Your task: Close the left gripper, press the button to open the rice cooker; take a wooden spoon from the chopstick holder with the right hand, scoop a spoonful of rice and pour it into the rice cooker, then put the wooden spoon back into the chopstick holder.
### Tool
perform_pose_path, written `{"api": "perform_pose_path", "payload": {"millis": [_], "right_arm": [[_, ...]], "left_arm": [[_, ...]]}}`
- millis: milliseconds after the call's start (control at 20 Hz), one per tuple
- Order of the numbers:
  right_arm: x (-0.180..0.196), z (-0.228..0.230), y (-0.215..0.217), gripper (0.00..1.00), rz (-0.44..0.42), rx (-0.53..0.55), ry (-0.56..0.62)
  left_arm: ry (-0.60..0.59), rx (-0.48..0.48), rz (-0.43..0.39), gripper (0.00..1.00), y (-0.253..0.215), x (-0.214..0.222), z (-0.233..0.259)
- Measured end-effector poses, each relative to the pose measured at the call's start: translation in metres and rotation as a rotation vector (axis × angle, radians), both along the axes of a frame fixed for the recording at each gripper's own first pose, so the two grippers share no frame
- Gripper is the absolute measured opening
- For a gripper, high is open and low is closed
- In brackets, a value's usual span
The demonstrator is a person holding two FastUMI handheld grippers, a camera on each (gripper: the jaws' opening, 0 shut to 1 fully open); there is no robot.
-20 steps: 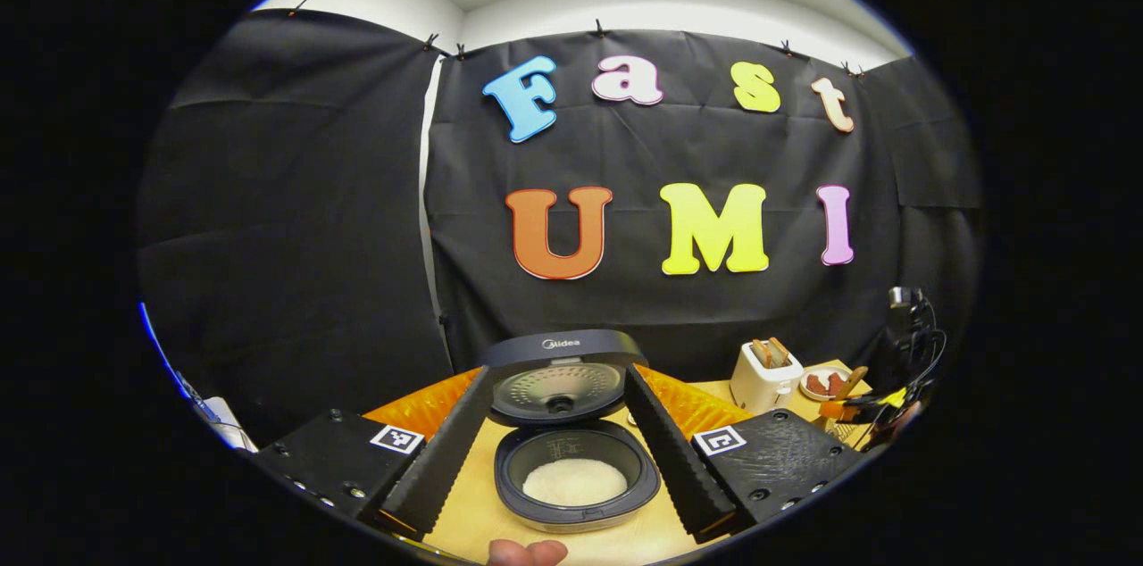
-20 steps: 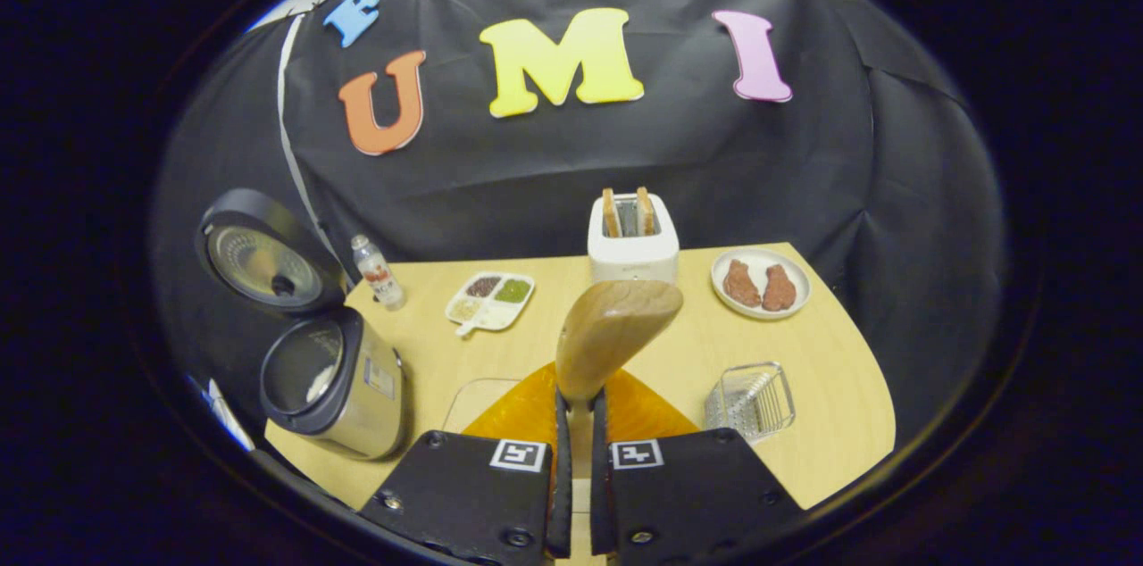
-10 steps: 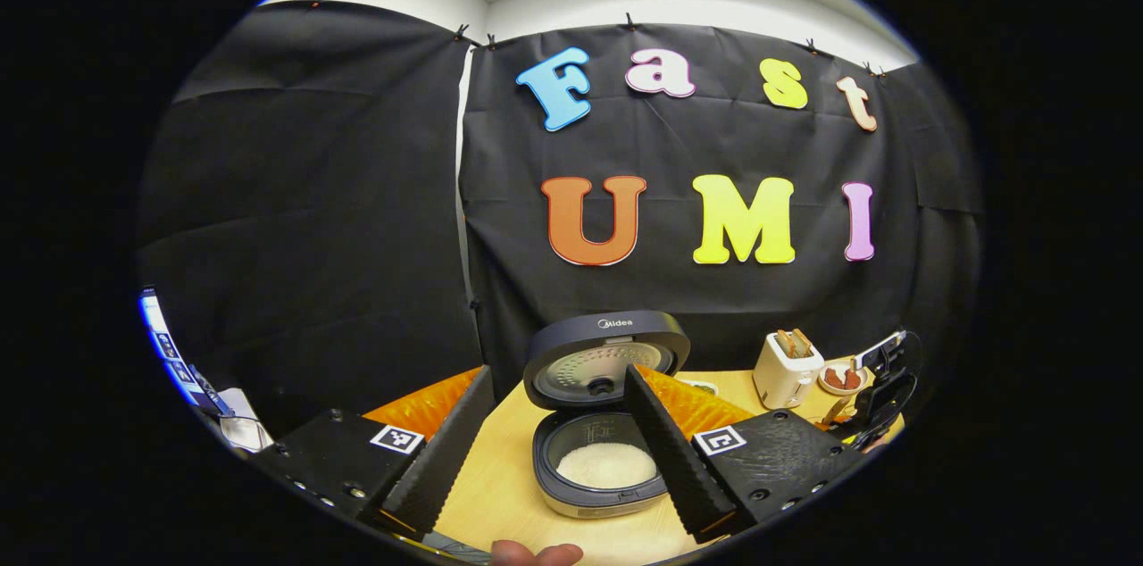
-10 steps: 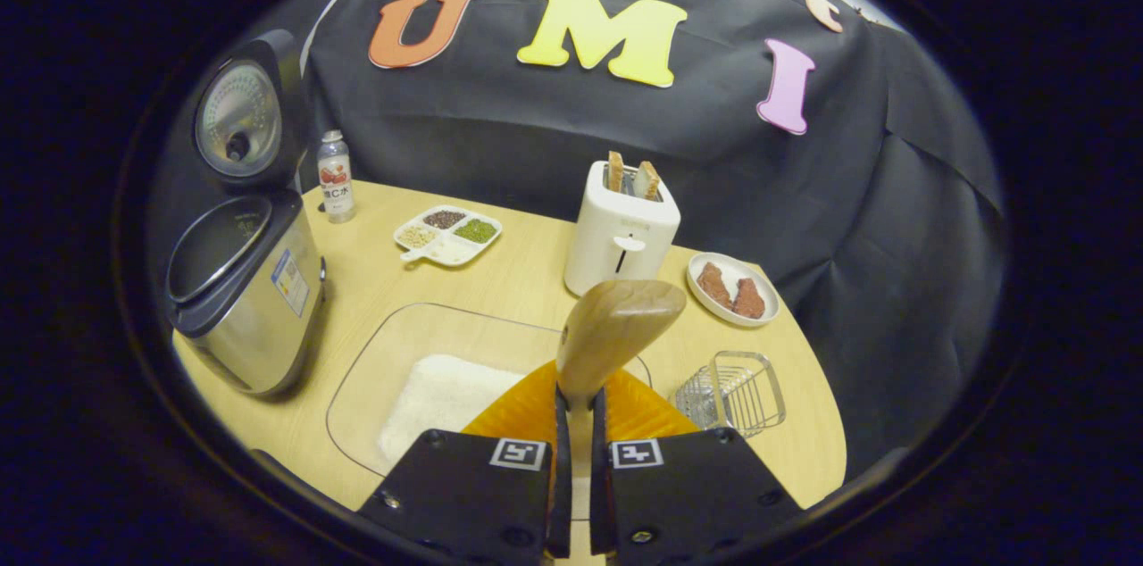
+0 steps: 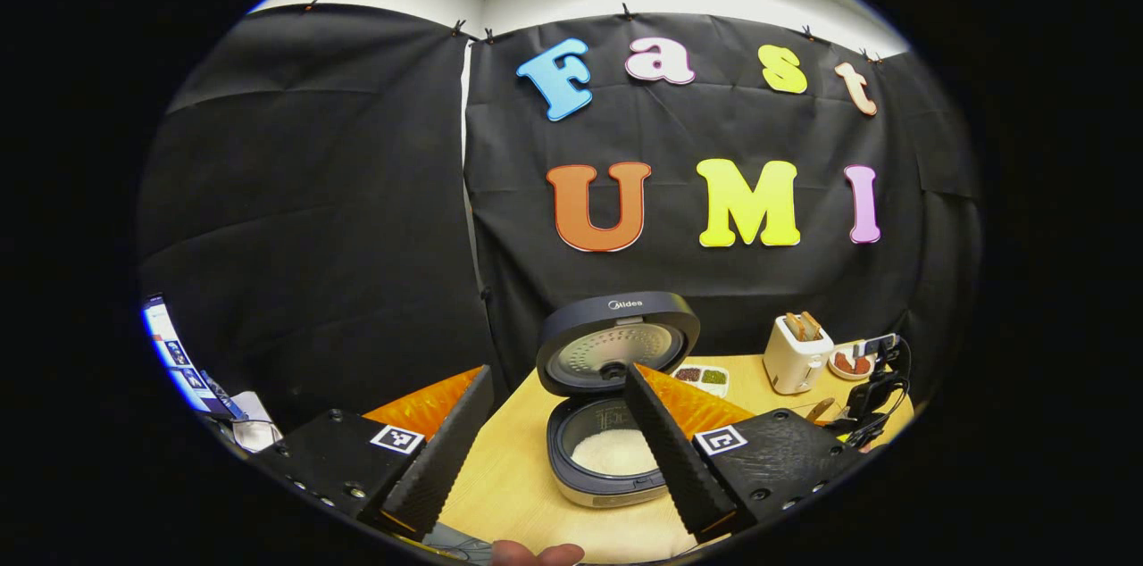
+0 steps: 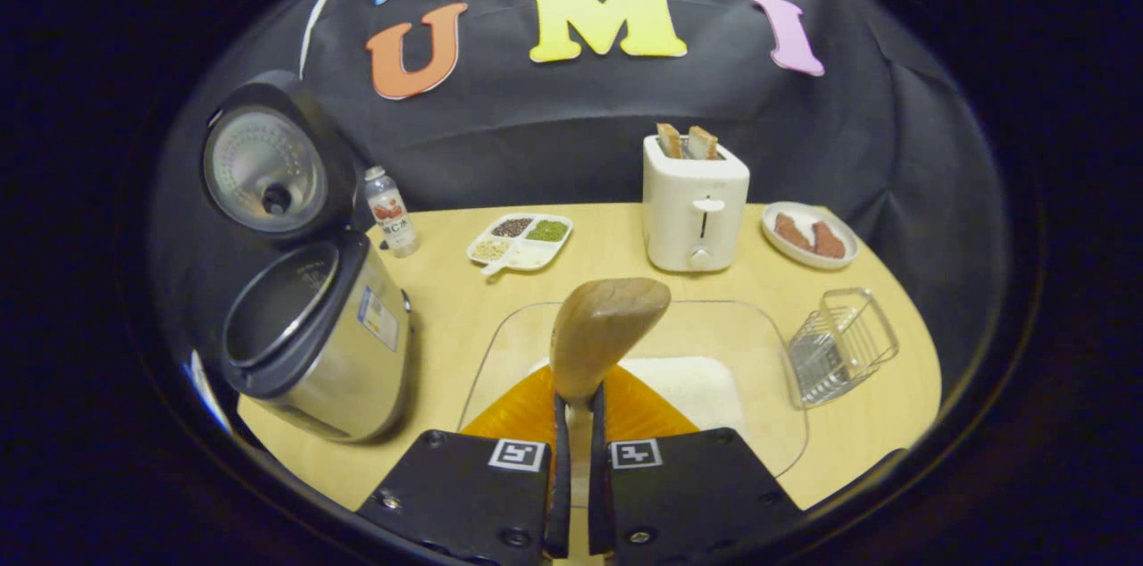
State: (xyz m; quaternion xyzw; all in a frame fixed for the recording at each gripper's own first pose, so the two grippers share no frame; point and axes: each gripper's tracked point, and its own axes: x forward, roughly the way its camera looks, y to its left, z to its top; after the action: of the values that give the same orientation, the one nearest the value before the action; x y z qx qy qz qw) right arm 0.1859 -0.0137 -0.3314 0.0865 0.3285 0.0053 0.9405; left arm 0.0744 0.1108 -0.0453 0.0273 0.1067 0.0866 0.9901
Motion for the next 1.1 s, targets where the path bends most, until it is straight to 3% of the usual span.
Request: {"api": "perform_pose_path", "payload": {"millis": [250, 500, 900, 1100], "right_arm": [[0.001, 0.0, -0.005, 0.14, -0.111, 0.35, 0.092], [0.001, -0.006, -0.036, 0.13, -0.227, 0.565, 0.141], [-0.005, 0.043, -0.096, 0.13, -0.306, 0.744, 0.062], [-0.007, 0.088, -0.113, 0.13, -0.303, 0.746, -0.004]], "left_arm": [[-0.003, -0.006, 0.005, 0.95, -0.008, -0.001, 0.0], [-0.012, -0.01, -0.02, 0.95, -0.029, 0.007, 0.004], [-0.012, -0.027, -0.074, 0.95, -0.064, 0.025, 0.003], [-0.033, -0.025, -0.096, 0.95, -0.074, 0.027, 0.003]]}}
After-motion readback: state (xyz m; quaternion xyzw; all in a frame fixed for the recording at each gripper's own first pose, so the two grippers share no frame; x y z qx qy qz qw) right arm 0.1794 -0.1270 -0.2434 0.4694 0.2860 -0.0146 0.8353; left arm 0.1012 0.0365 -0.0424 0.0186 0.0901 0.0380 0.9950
